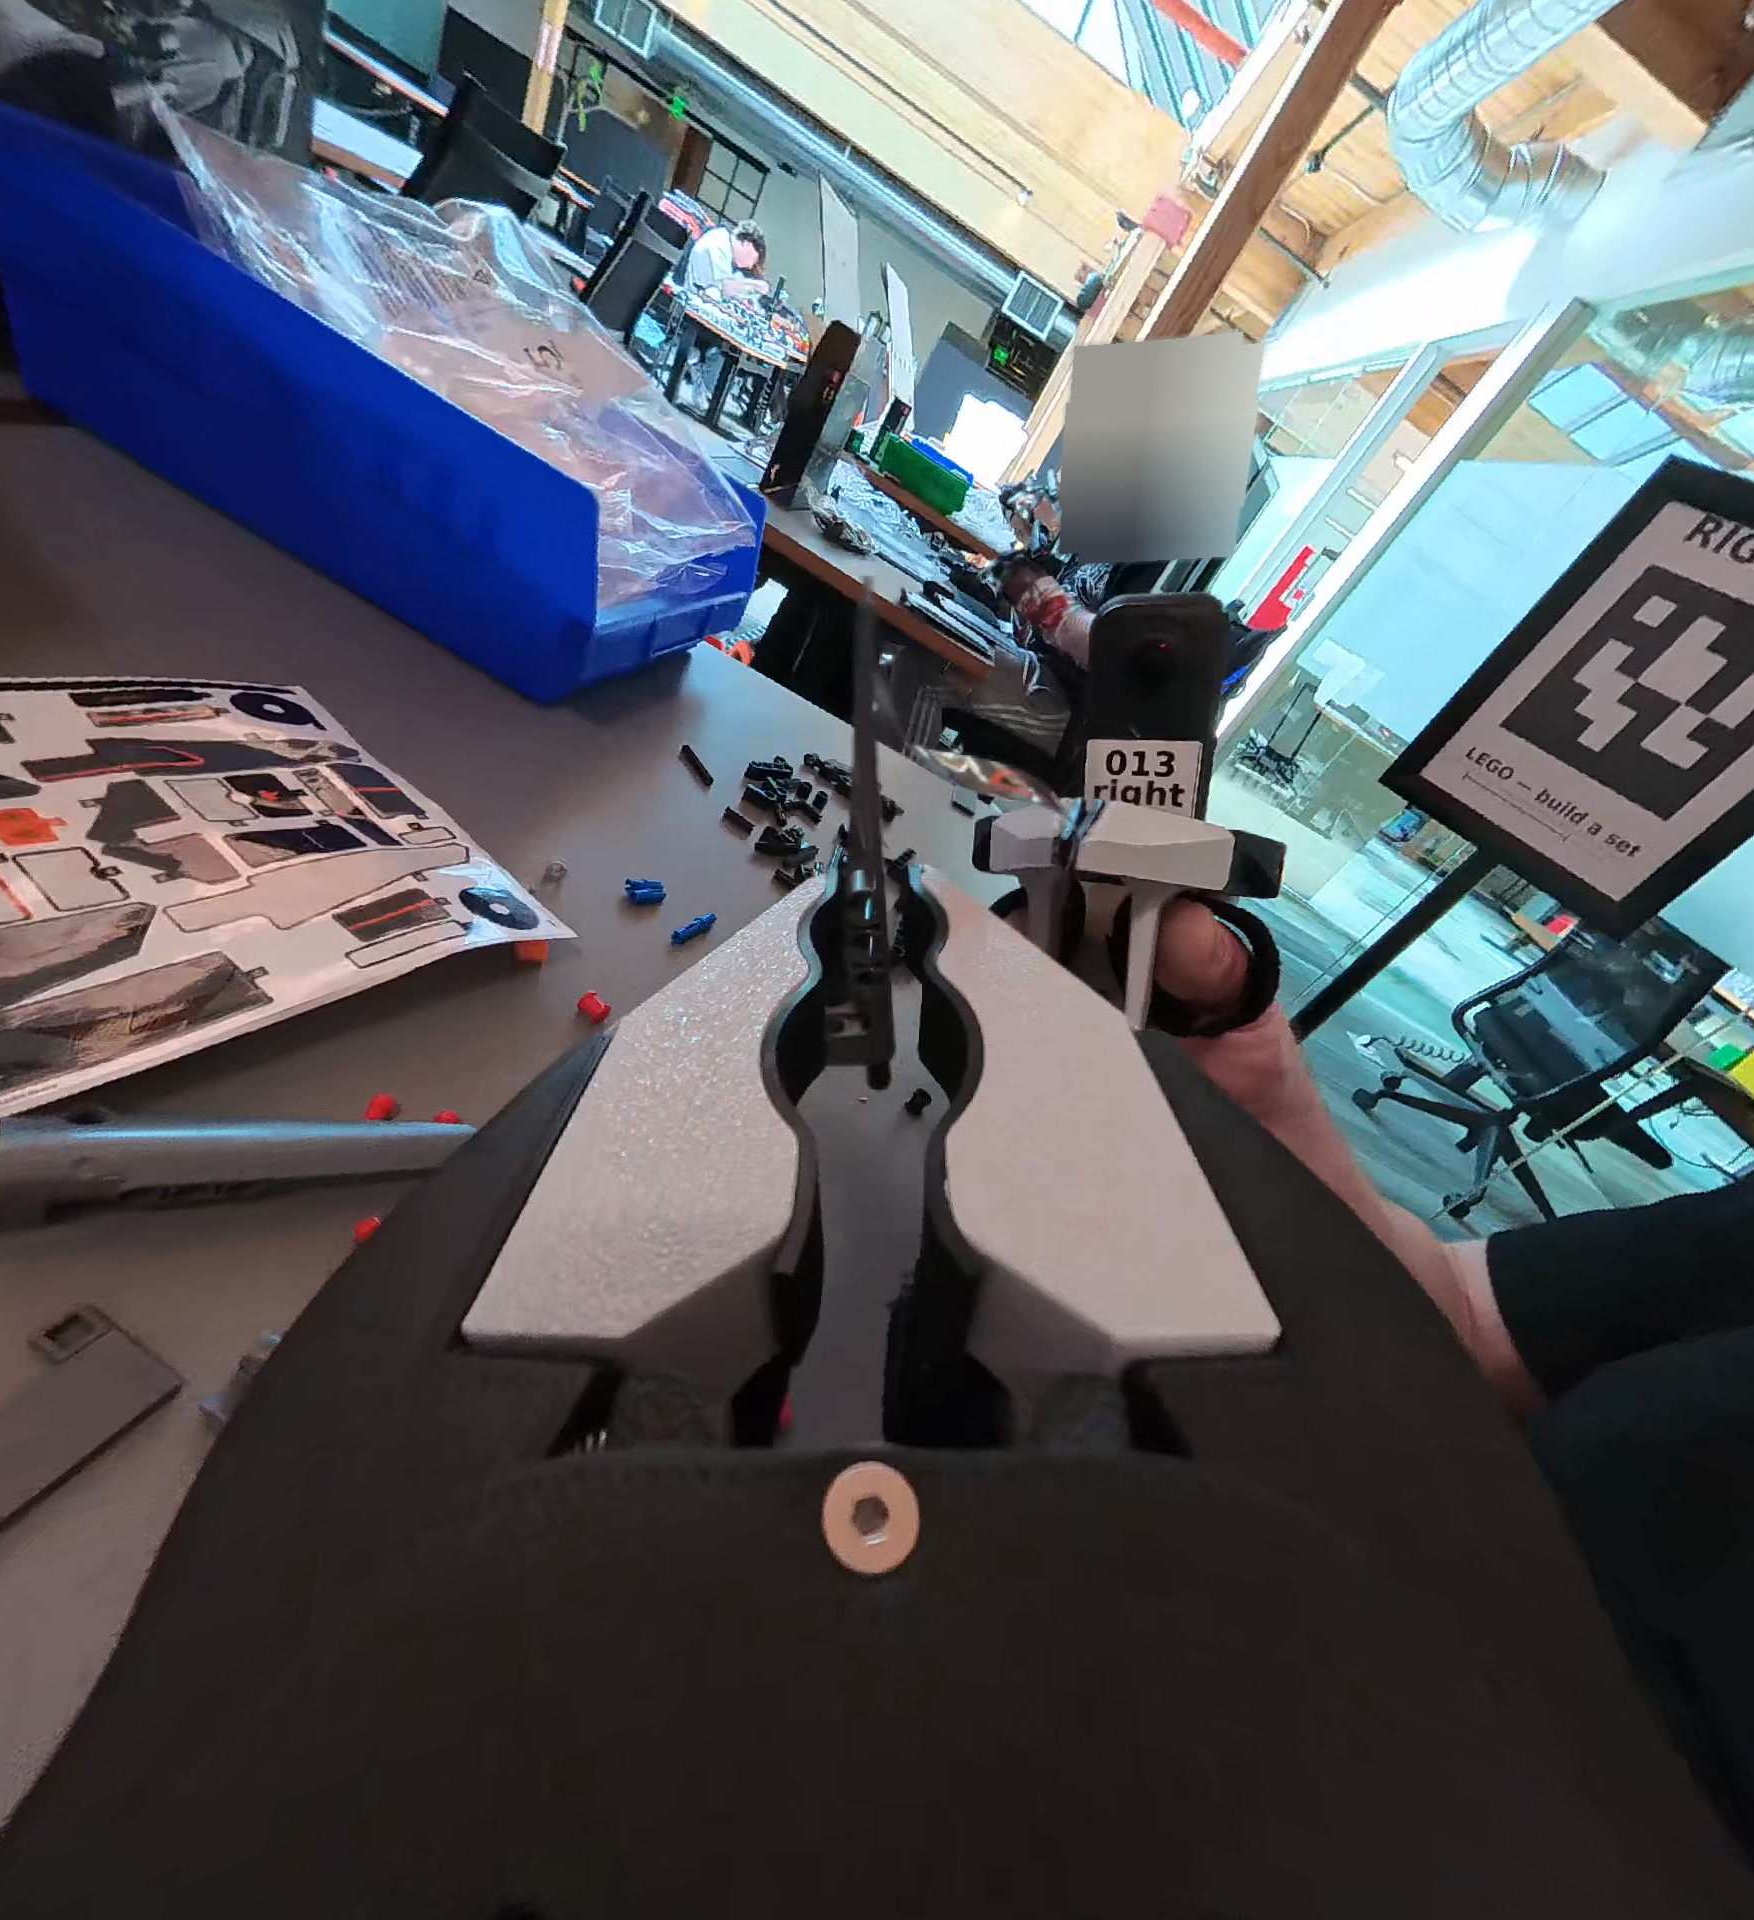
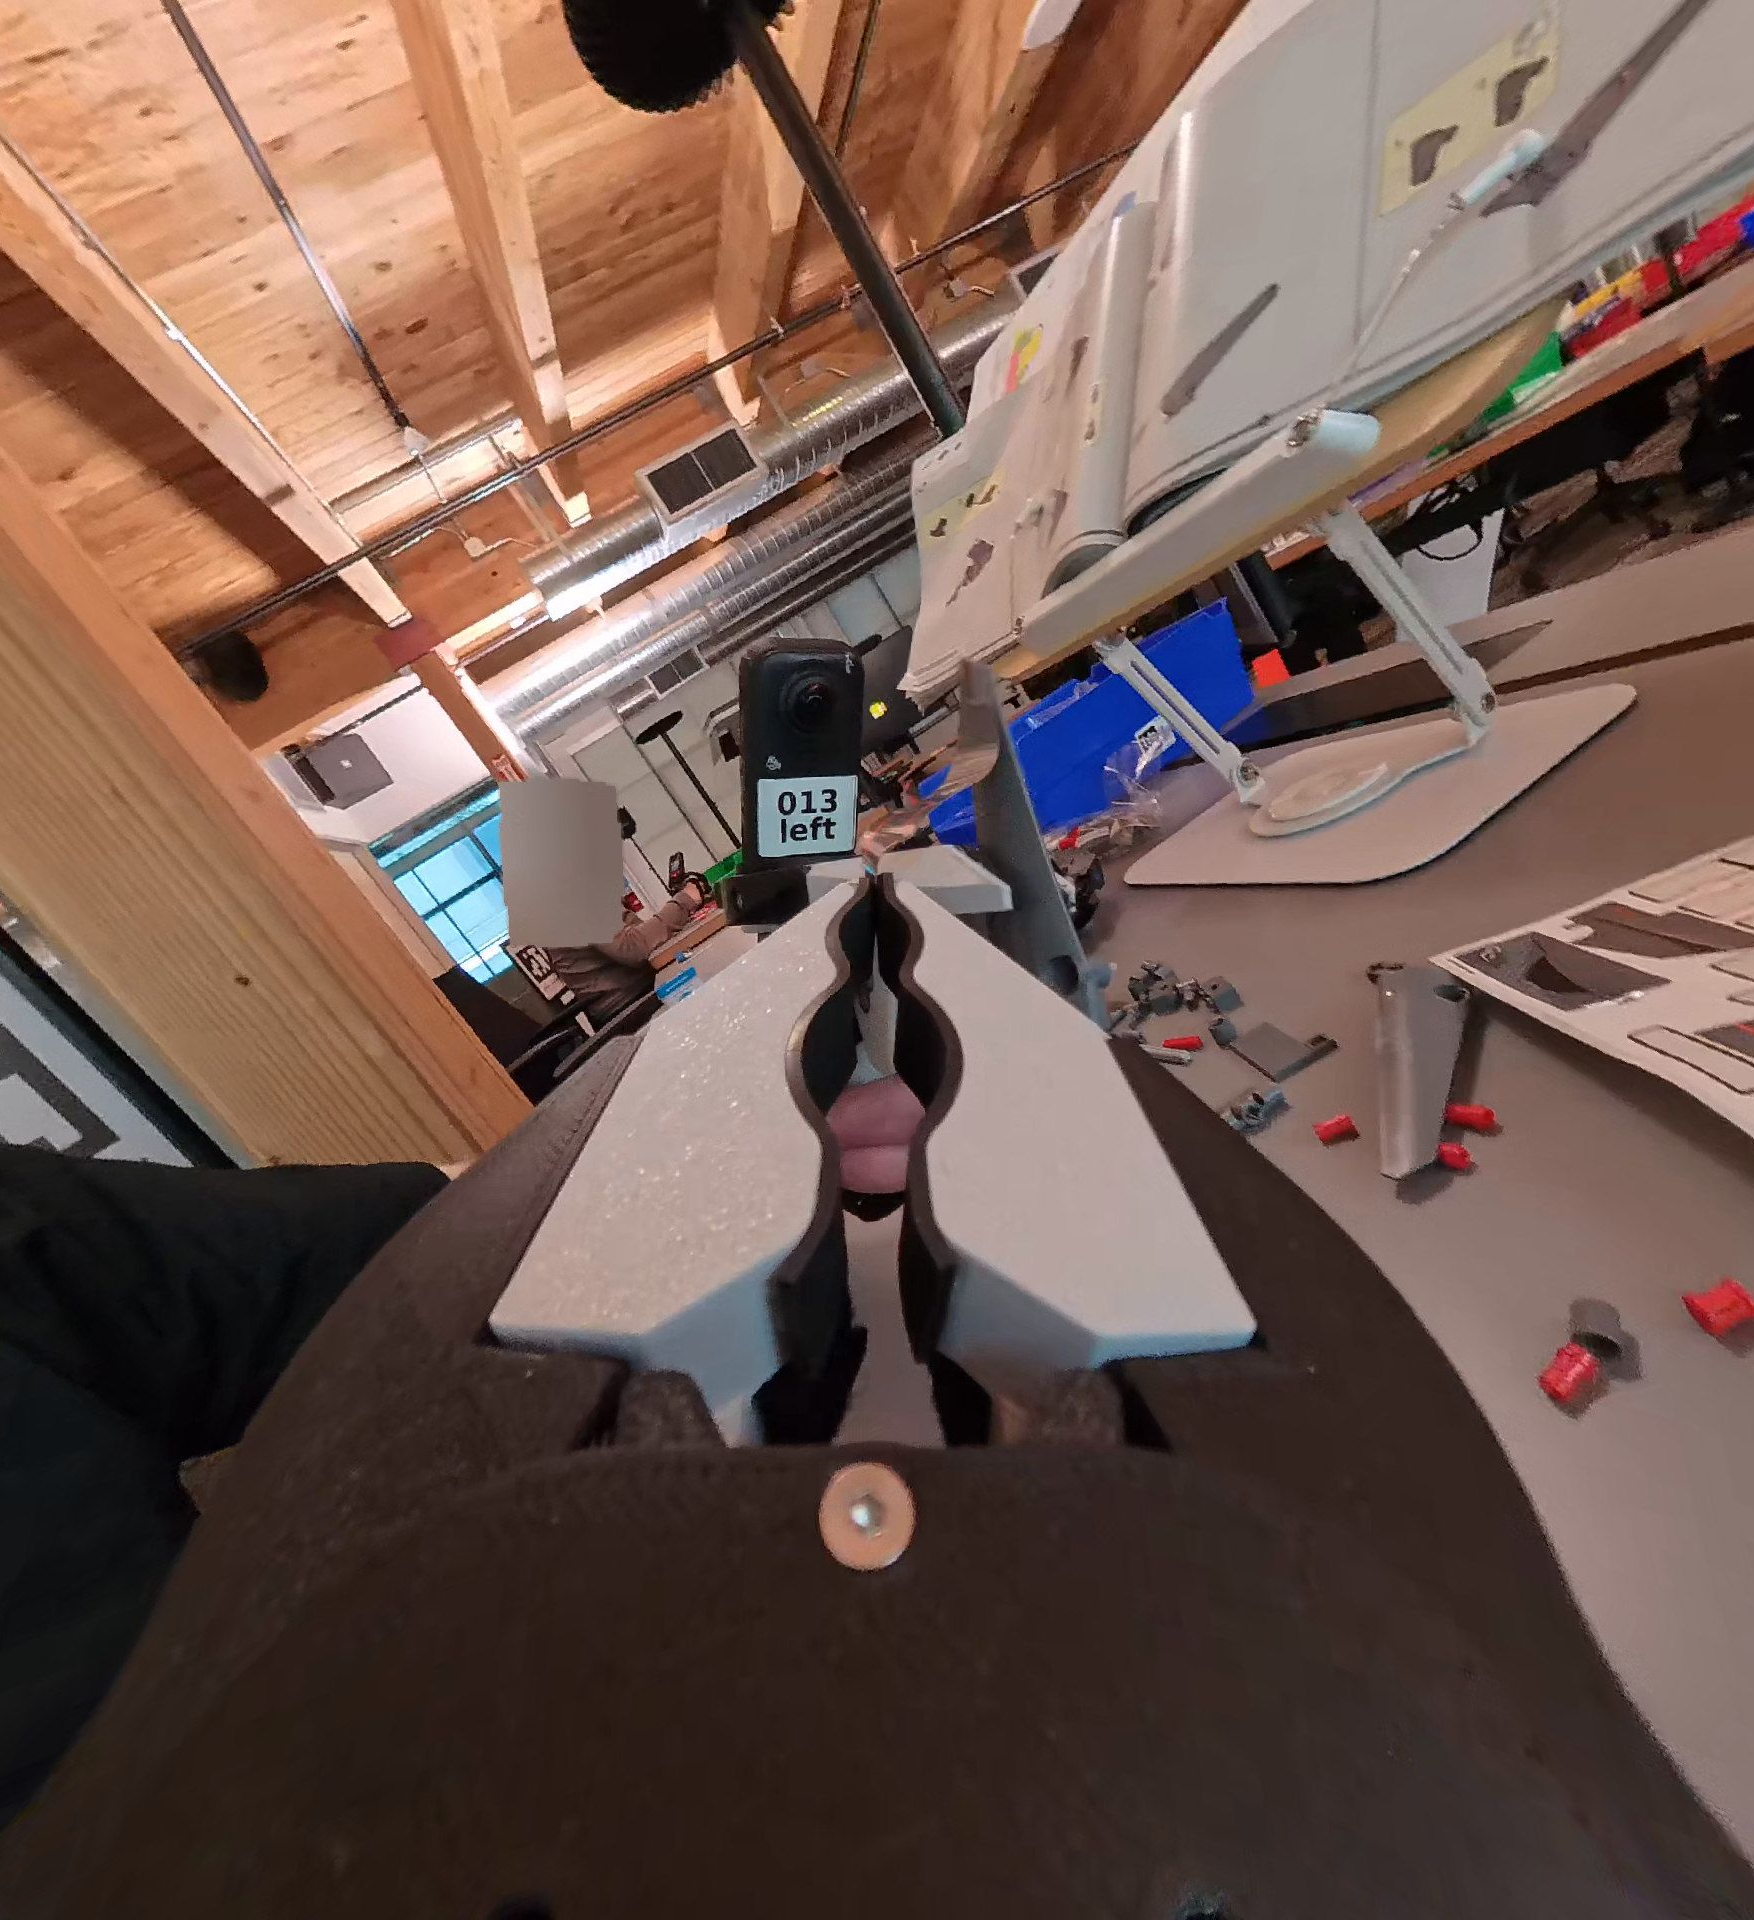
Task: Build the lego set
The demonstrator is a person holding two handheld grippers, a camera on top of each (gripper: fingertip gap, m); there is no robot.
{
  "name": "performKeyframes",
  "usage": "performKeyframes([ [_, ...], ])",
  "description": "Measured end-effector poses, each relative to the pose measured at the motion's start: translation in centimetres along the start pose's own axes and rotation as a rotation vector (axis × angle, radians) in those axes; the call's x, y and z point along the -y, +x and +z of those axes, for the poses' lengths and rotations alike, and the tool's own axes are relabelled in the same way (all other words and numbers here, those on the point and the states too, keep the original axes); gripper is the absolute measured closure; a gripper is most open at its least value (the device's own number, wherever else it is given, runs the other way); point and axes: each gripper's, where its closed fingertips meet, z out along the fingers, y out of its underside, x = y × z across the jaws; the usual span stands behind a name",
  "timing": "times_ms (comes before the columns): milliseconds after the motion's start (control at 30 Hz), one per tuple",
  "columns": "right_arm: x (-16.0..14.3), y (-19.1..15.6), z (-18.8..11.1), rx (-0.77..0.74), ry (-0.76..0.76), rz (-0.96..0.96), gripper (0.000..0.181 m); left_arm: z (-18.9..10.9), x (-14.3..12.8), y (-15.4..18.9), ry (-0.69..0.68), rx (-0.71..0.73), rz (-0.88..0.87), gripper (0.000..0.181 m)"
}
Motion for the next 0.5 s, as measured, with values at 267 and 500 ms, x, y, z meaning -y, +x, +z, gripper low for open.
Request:
performKeyframes([
  [267,-0.6,1.5,0.3,-0.016,0.006,0.045,0.181,0.3,-0.3,-0.5,0.012,-0.008,-0.033,0.177],
  [500,-0.2,1.3,0.2,0.002,0.040,0.055,0.181,0.4,-0.2,-0.5,0.039,-0.031,-0.082,0.172],
])
